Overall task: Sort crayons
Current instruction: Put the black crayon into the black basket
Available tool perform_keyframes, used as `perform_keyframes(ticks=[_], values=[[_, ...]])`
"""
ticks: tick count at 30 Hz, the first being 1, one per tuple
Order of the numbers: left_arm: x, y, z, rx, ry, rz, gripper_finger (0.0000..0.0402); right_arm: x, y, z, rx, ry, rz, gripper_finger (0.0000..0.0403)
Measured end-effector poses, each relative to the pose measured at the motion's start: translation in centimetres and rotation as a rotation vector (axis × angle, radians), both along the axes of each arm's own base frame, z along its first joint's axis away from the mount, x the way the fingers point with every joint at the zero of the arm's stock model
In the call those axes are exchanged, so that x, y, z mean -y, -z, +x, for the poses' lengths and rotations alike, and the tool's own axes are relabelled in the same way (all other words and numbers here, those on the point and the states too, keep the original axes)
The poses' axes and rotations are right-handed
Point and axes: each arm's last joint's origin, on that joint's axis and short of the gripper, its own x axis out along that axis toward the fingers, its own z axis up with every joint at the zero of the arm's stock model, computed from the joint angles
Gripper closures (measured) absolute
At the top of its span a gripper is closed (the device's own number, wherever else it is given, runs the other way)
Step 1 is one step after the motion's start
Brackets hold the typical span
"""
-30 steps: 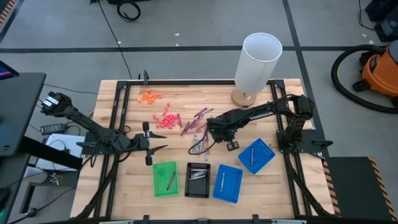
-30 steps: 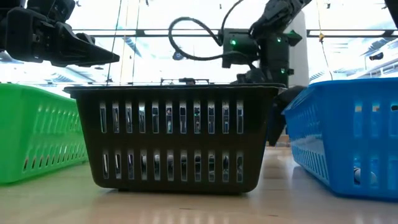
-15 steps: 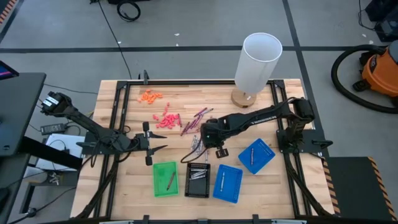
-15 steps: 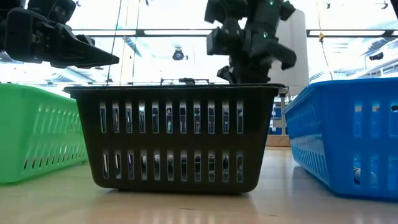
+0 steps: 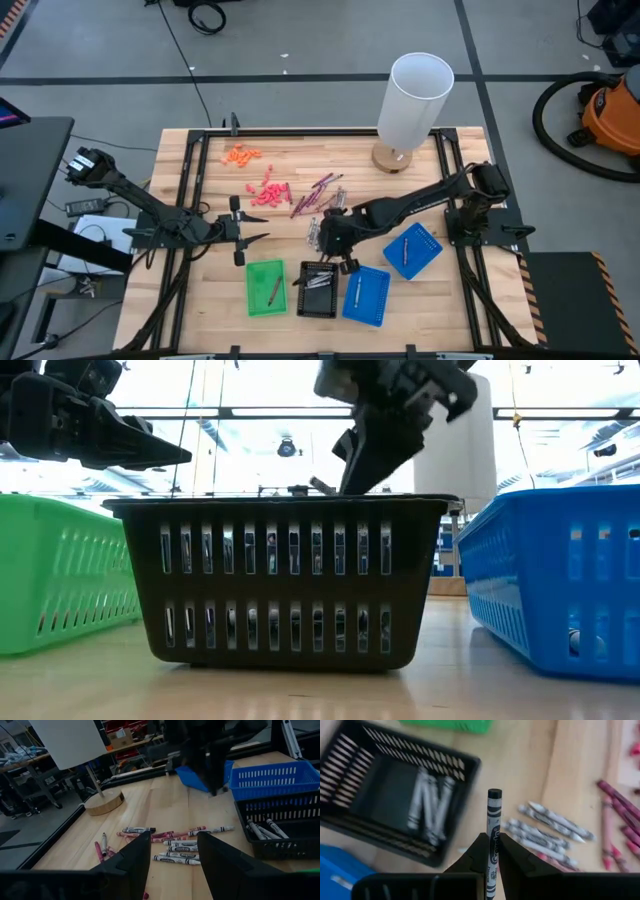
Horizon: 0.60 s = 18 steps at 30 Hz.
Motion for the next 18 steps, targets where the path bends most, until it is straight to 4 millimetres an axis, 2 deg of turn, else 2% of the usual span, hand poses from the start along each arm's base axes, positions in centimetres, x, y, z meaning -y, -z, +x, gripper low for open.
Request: perform_keyframes(ticks=[7,15,18], values=[[0.0,0.0,0.0,0.000,0.000,0.000,0.0228,-2.0,-0.6,0.6,0.088,-0.006,0.123,0.0366],[0.0,0.2,0.0,-0.015,0.000,0.008,0.0228,-4.5,1.8,1.5,0.093,-0.036,0.167,0.0366],[0.0,0.2,0.0,-0.014,0.000,0.002,0.0228,-5.1,3.5,1.7,0.051,-0.027,0.161,0.0366]])
